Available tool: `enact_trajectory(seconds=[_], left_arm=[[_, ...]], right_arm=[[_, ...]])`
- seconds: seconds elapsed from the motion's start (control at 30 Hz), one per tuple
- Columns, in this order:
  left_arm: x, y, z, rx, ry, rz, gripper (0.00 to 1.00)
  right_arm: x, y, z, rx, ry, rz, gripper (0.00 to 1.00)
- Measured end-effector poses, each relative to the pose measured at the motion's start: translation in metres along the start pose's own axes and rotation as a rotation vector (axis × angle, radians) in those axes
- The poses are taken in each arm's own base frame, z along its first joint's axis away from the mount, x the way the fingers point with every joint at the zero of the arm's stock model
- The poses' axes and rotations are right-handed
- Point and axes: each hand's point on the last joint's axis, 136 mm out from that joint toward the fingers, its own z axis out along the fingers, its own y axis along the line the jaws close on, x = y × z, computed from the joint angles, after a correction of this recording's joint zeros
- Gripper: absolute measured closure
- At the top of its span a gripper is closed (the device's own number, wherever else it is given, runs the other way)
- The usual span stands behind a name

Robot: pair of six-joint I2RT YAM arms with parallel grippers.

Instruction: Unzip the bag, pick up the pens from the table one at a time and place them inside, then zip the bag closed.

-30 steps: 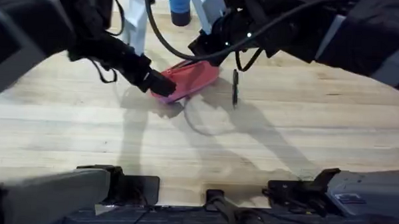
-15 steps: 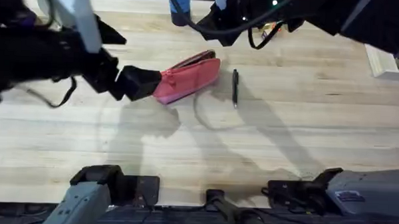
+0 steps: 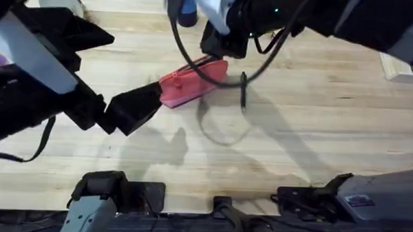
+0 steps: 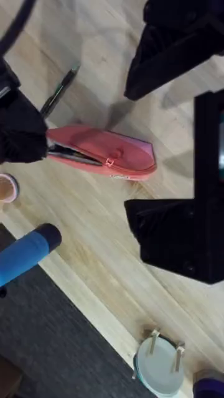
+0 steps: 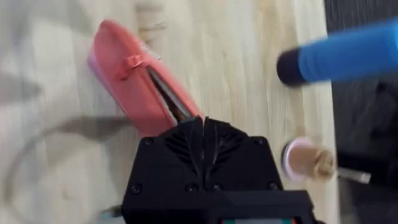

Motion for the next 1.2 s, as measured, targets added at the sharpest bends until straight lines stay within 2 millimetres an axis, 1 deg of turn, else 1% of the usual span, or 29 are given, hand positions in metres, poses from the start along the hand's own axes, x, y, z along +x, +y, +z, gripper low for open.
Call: enact_trajectory(seconds=[0.13, 0.27, 0.43, 0.5, 0.67, 0.73, 0.83, 1.07, 1.2], left_arm=[[0.002, -0.001, 0.0, 0.005, 0.007, -0.014, 0.007], [0.0, -0.003, -0.004, 0.008, 0.011, -0.029, 0.007], [-0.019, 0.0, -0.02, -0.018, -0.031, -0.034, 0.009], [-0.027, 0.001, -0.027, -0.026, -0.053, -0.04, 0.009], [-0.038, -0.004, -0.036, -0.003, -0.072, -0.066, 0.01], [-0.04, -0.005, -0.035, 0.022, -0.062, -0.085, 0.01], [-0.039, -0.005, -0.029, 0.064, -0.03, -0.122, 0.009], [-0.029, 0.001, -0.007, 0.139, 0.058, -0.201, 0.006], [-0.028, 0.001, -0.004, 0.145, 0.066, -0.207, 0.007]], right_arm=[[0.004, 0.01, 0.014, -0.058, -0.001, -0.148, 0.973], [0.012, 0.018, 0.03, -0.106, 0.011, -0.206, 0.973], [0.02, 0.024, 0.042, -0.138, 0.027, -0.23, 0.973], [0.021, 0.024, 0.042, -0.14, 0.027, -0.237, 0.973], [0.021, 0.024, 0.044, -0.142, 0.027, -0.258, 0.973], [0.024, 0.026, 0.047, -0.152, 0.033, -0.257, 0.973], [0.029, 0.029, 0.055, -0.17, 0.045, -0.257, 0.973], [0.038, 0.036, 0.068, -0.203, 0.065, -0.252, 0.973], [0.044, 0.04, 0.076, -0.222, 0.077, -0.246, 0.974]])
